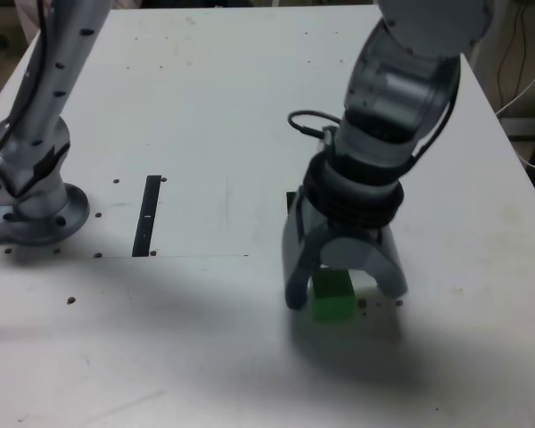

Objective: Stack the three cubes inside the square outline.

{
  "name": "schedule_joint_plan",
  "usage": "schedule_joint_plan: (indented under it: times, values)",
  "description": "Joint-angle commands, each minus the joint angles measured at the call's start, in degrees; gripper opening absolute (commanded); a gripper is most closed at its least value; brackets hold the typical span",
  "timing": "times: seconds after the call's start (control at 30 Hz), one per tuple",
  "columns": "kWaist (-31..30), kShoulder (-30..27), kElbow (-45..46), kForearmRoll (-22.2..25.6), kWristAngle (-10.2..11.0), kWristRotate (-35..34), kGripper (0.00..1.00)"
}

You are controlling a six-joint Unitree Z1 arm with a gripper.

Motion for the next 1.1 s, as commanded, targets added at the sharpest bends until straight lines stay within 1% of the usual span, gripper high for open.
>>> schedule_joint_plan:
  times: [0.0, 0.13, 0.37, 0.53, 0.63, 0.77, 0.83, 0.97, 1.0, 1.07]
  values:
    - [-0.1, 0.4, -0.1, -1.1, 0.2, 0.6, 0.92]
    - [0.0, 0.2, 0.8, -2.9, 0.6, 1.3, 0.91]
    - [0.2, -0.5, 1.8, -2.9, 0.5, 1.2, 0.91]
    - [0.2, -0.5, 1.5, -3.5, 0.6, 1.2, 0.87]
    - [0.2, -0.8, 1.5, -4.7, 1.2, 1.2, 0.80]
    - [0.3, -1.3, 1.9, -5.9, 2.4, 1.2, 0.65]
    - [0.3, -1.4, 2.1, -6.7, 2.8, 1.1, 0.61]
    - [0.6, -1.3, 2.4, -7.8, 2.8, 1.1, 0.57]
    - [0.6, -1.3, 2.5, -7.8, 2.8, 1.1, 0.55]
    - [0.7, -1.3, 2.6, -8.0, 2.9, 1.1, 0.46]
